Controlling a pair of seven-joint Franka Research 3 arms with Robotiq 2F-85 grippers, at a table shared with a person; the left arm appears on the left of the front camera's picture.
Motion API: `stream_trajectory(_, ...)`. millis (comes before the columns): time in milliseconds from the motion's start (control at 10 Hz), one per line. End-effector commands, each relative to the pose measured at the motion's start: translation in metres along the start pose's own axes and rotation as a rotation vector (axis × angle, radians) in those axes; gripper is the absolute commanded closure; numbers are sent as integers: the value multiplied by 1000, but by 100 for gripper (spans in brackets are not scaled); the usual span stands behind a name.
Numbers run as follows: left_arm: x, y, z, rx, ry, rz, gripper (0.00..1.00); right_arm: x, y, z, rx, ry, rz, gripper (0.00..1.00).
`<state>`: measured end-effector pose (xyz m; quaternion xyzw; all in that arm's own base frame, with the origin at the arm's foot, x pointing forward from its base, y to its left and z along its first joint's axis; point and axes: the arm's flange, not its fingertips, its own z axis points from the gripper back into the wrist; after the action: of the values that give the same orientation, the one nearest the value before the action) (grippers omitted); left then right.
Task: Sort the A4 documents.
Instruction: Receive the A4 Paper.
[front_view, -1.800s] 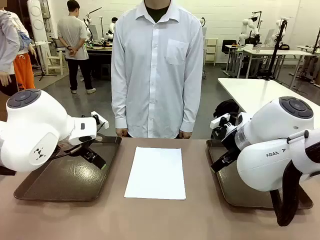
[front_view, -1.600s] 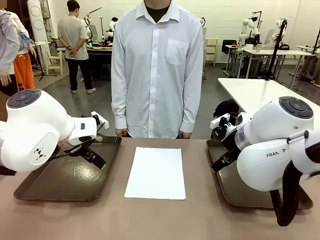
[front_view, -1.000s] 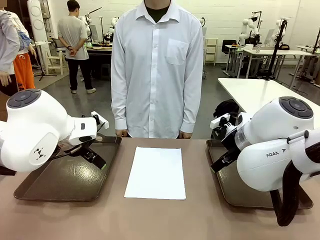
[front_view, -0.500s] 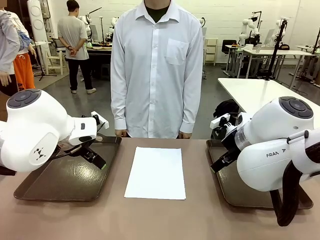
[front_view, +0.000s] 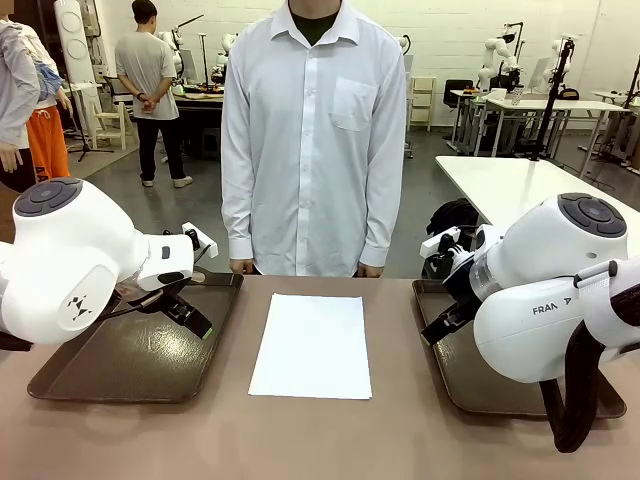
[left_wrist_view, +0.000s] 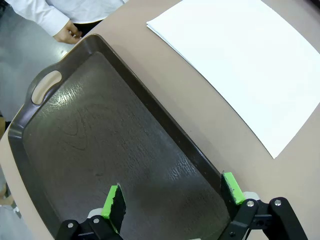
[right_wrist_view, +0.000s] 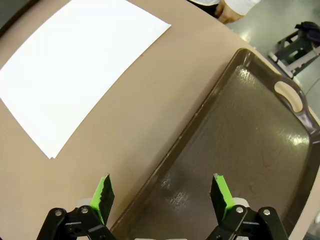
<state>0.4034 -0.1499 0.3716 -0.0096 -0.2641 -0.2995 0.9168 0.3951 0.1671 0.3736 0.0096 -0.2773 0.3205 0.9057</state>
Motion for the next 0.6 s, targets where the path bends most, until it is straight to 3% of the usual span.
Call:
stream_trajectory(0,0,0,0,0,0,1,0,0,0,0,0,0,-1,0)
stream_trajectory(100,0,0,0,0,0,0,0,0,0,0,0,0,0,0)
stream_trajectory(300,0,1,39,-137,-65,-25,0,-5,-24,24,118,-14,-2,0)
stream_trajectory(500,-9,9,86,-117,-69,-57,0,-15,-66,57,135,-72,-11,0)
